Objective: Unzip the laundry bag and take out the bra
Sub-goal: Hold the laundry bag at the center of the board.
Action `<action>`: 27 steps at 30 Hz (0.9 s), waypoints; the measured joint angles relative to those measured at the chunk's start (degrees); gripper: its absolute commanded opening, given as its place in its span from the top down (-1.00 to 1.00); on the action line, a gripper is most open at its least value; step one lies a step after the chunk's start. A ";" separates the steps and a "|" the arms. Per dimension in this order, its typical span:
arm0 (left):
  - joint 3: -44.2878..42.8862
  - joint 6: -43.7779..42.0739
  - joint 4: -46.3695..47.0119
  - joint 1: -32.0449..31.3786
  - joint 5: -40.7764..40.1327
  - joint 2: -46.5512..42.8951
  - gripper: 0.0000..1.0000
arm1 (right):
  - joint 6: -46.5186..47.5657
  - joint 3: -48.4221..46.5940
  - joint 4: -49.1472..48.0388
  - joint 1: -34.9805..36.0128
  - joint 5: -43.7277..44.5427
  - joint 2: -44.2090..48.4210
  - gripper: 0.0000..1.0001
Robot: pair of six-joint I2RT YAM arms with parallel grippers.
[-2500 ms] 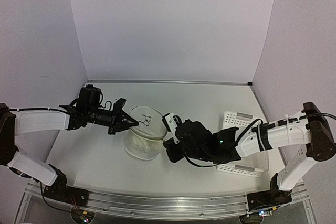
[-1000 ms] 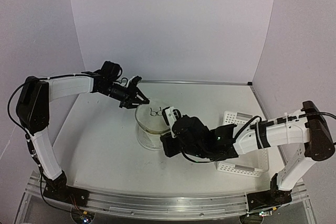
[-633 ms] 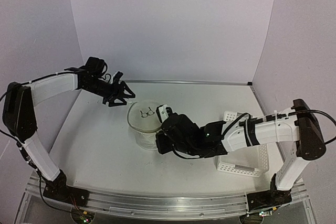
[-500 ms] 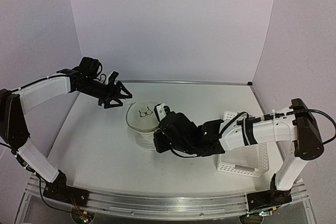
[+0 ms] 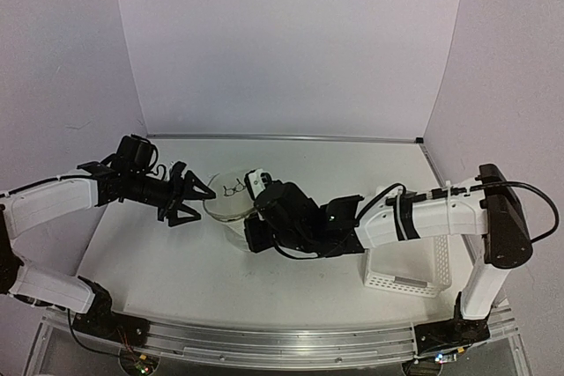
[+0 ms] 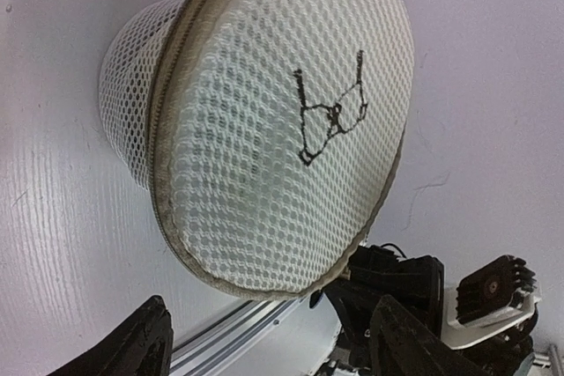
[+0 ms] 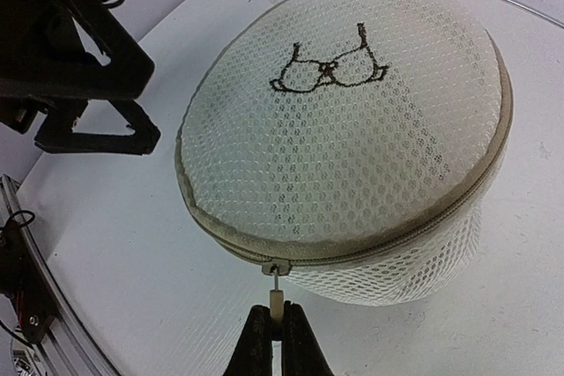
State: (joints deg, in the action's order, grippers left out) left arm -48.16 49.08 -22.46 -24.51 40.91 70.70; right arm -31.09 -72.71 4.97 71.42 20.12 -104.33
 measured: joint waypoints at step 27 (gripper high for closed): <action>14.27 29.49 34.67 -6.80 -5.95 4.61 -0.31 | -0.04 -1.36 -0.17 0.00 -2.16 -0.57 1.00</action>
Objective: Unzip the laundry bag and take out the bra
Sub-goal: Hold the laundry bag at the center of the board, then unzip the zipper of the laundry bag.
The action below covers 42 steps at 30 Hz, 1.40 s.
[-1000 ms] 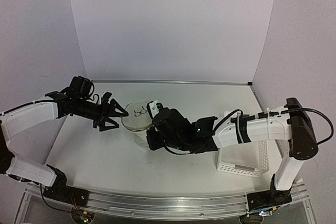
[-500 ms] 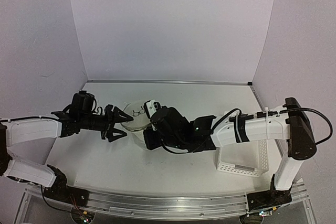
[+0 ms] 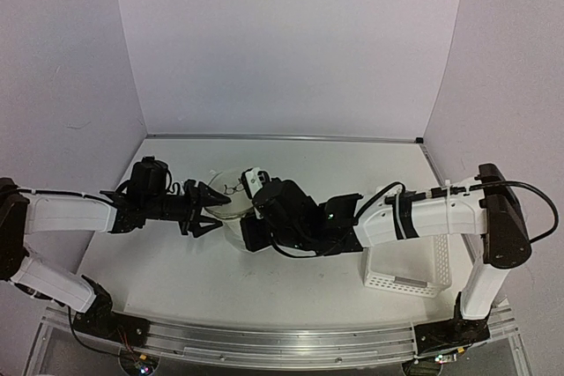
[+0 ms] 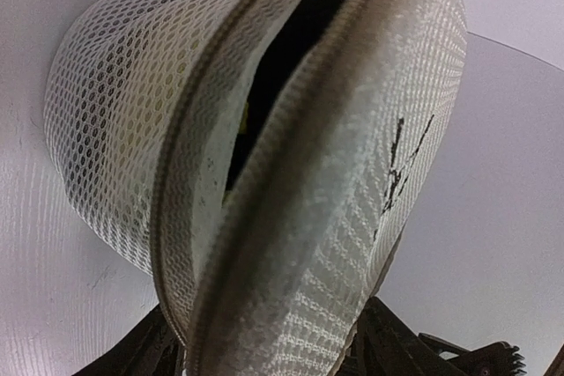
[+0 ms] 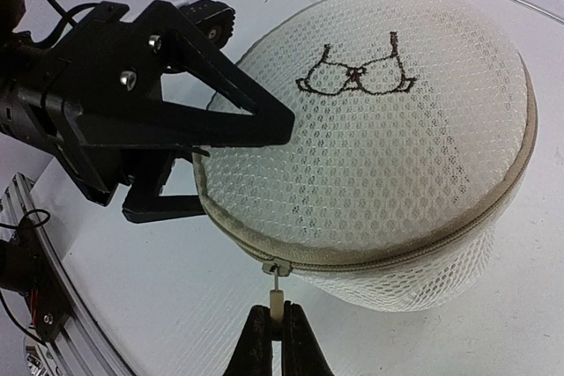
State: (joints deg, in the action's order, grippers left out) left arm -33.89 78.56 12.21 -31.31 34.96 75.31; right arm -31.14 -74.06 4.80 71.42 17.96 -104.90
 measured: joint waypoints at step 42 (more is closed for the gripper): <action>-6.14 -9.81 6.71 -0.94 14.12 9.57 1.00 | 4.72 21.53 -2.86 -2.34 6.51 15.80 1.00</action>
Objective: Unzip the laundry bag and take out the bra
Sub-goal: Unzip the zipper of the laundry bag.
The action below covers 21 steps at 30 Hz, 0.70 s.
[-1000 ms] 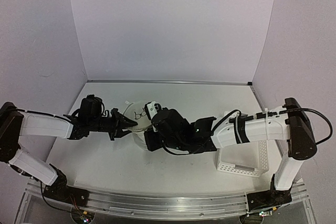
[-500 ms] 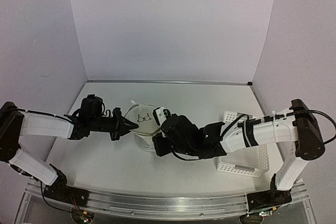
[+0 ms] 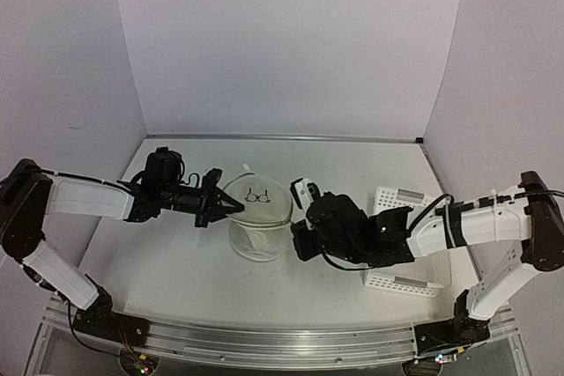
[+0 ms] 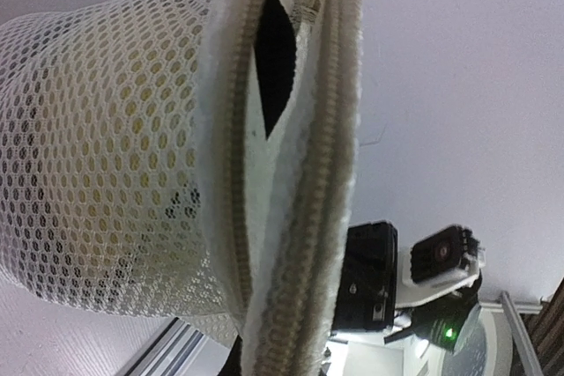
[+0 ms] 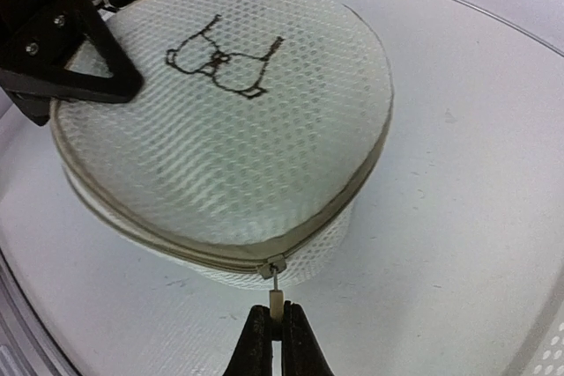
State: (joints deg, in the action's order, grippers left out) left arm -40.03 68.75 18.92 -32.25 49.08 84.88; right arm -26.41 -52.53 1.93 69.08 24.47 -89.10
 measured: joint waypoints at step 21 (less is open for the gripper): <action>-28.81 -32.70 -36.87 3.13 6.73 14.38 0.92 | 9.42 4.17 0.44 -8.70 -12.04 9.35 1.00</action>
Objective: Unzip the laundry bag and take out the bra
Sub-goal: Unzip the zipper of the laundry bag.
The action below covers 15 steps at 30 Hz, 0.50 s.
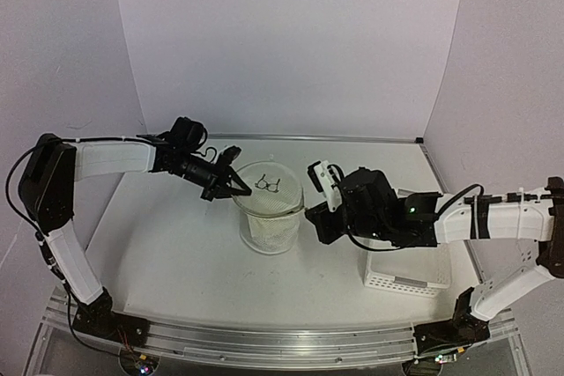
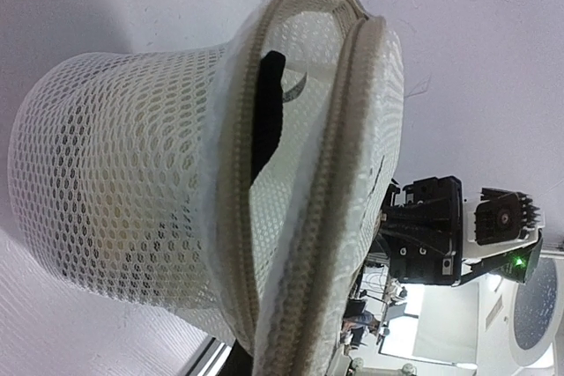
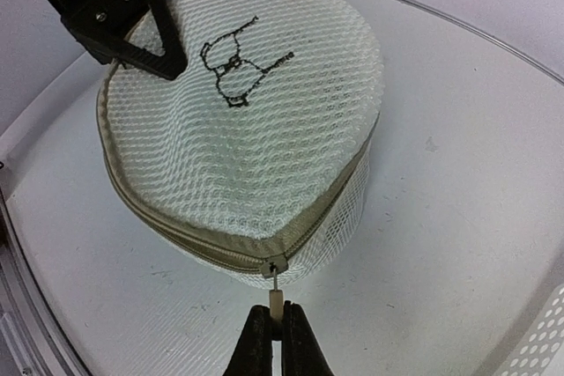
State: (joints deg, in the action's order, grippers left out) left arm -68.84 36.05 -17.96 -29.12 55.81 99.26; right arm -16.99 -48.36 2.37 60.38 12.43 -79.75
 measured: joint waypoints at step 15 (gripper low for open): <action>-12.63 -6.64 -10.08 7.74 -5.29 5.95 0.12 | -11.89 -4.92 2.19 7.87 1.46 -8.02 1.00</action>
State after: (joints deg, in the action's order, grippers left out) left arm -81.47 29.41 -28.03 -21.39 50.52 105.21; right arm -28.88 -53.28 4.56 68.25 13.89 -87.77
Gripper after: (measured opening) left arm 0.372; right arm 0.046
